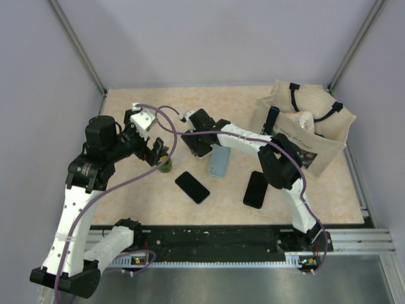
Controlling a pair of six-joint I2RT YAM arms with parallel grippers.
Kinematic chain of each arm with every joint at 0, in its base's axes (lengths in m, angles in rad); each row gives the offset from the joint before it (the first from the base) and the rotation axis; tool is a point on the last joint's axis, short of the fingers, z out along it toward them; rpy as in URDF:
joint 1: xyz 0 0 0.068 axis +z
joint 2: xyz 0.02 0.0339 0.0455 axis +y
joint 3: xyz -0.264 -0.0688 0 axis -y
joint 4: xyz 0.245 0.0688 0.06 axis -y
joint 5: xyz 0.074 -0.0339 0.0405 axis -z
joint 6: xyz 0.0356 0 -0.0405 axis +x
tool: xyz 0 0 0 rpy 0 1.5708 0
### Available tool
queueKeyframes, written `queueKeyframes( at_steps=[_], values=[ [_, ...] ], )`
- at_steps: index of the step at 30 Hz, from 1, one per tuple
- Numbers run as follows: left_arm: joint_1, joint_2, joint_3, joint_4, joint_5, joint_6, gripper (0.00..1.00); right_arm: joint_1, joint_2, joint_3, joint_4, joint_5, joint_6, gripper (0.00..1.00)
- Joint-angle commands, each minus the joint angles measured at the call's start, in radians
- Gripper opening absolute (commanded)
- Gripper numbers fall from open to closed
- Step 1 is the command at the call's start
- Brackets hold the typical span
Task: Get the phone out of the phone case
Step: Pick up the phone at the center of the board.
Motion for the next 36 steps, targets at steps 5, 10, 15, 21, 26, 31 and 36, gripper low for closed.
queueKeyframes(
  at_steps=[5,10,15,21,26,31,36],
  values=[
    [0.007,0.003,0.025,0.03,0.014,-0.022,0.99,-0.024,-0.123,0.075,-0.004,-0.038,-0.007,0.0],
    [0.007,0.004,0.022,0.03,0.018,-0.023,0.99,-0.024,-0.14,0.063,-0.021,-0.041,-0.014,0.0],
    [0.007,0.001,0.019,0.025,0.017,-0.016,0.99,-0.033,-0.195,-0.042,-0.028,-0.068,-0.04,0.0],
    [0.007,0.01,0.008,0.036,0.034,-0.017,0.99,-0.047,-0.287,-0.2,-0.012,-0.101,-0.076,0.0],
    [0.007,0.015,0.002,0.049,0.05,-0.031,0.99,-0.047,-0.283,-0.286,0.019,-0.136,-0.101,0.0],
    [0.007,0.009,0.001,0.045,0.06,-0.032,0.99,-0.047,-0.225,-0.3,0.035,-0.139,-0.121,0.08],
    [0.007,0.009,-0.002,0.037,0.058,-0.022,0.99,-0.045,-0.186,-0.293,0.042,-0.141,-0.127,0.17]
  ],
)
